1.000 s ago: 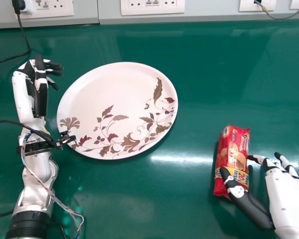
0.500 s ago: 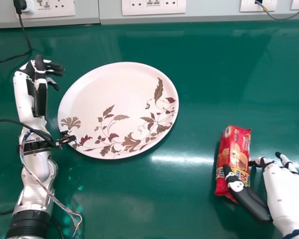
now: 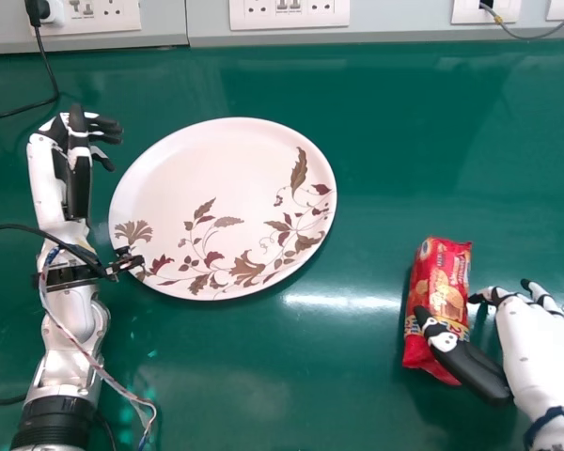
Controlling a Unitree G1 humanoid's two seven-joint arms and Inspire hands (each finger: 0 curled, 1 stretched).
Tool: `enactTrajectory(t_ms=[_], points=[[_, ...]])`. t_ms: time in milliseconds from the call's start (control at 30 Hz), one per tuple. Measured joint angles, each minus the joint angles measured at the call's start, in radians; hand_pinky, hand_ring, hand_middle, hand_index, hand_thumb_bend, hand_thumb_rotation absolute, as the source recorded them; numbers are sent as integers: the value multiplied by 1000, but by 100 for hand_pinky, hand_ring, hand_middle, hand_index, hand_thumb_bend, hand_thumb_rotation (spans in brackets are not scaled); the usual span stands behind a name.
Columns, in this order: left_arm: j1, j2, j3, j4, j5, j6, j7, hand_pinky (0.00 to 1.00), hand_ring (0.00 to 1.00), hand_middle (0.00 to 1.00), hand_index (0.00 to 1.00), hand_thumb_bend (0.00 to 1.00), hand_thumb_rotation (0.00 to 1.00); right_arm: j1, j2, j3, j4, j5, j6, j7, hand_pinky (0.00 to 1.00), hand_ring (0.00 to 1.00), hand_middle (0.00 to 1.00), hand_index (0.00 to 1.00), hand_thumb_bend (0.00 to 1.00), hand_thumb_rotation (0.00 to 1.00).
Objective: Pick up biscuit and place it in the plate
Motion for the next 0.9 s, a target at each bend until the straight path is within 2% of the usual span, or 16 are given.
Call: enactTrajectory(t_ms=[167,233,400,600,767,900], points=[[-3,-1,-1,3,3,0,9,18,39,42,42,81,100,-92,-3,-23,0,-35,1,125,71,79,84,81,83,100],[-6,-1,-2,8,6,-4,14,18,38,41,42,80,100,-123,-2,-26,0,-48,3,164,69,77,82,79,85,100],[-16,-1,-5,27,11,-18,19,18,38,41,41,80,100,-136,-9,-23,0,-68,-20,172,60,72,75,71,86,100],[-32,0,-7,58,20,-49,30,19,38,41,41,80,100,-182,-12,-13,0,-109,-38,239,60,73,76,74,87,100],[-29,0,-8,50,20,-44,29,19,40,42,42,76,100,-203,-12,0,0,-126,-52,273,59,72,74,73,86,100],[-23,0,-8,38,13,-32,20,21,42,45,45,77,99,-216,-7,19,1,-156,-56,295,63,75,79,77,86,100]])
